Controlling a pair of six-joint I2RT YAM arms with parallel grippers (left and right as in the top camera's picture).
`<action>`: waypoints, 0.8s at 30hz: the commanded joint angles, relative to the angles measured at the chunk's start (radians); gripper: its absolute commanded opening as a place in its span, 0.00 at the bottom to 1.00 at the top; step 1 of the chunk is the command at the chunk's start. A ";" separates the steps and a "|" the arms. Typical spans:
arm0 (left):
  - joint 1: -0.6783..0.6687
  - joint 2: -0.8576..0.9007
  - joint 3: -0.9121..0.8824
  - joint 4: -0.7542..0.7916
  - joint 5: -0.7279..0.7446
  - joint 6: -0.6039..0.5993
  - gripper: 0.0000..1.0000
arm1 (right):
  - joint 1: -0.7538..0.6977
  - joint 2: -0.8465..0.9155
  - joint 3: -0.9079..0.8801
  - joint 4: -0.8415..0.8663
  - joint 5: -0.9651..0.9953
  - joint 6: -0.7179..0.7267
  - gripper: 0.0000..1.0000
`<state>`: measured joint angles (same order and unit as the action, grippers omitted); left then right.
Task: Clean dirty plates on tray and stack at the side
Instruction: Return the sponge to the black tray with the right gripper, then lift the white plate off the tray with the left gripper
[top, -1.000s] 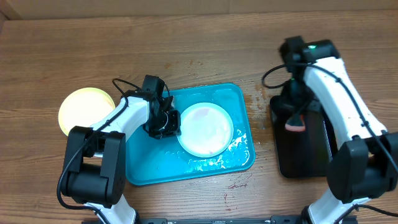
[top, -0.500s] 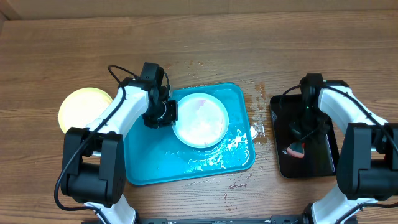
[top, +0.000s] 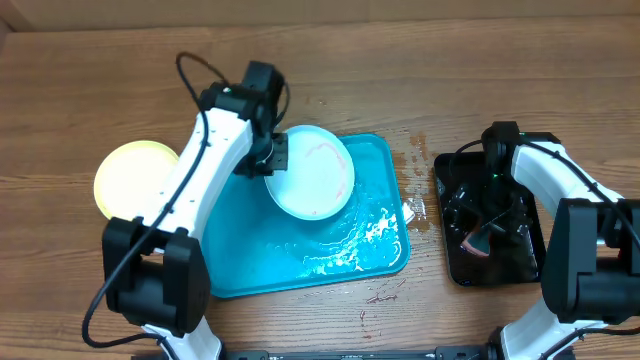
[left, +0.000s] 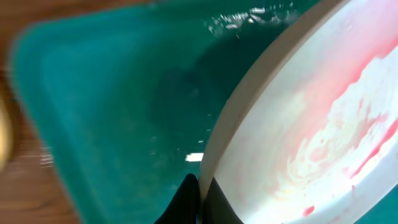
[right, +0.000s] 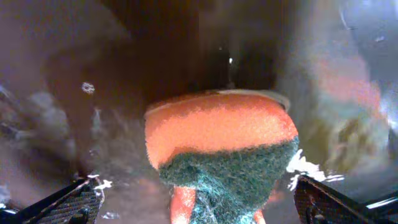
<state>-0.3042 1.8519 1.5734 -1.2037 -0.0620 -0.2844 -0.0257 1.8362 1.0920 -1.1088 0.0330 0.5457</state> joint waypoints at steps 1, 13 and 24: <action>-0.064 0.010 0.099 -0.052 -0.269 0.000 0.04 | -0.001 -0.009 -0.006 0.008 0.004 0.004 1.00; -0.213 0.010 0.145 -0.134 -0.693 -0.113 0.04 | -0.001 -0.009 -0.006 0.008 -0.002 0.003 1.00; -0.364 0.010 0.145 -0.259 -0.968 -0.256 0.04 | -0.001 -0.009 -0.006 0.008 -0.002 0.003 1.00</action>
<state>-0.6250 1.8519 1.6913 -1.4300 -0.8513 -0.4252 -0.0257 1.8362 1.0920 -1.1091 0.0296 0.5457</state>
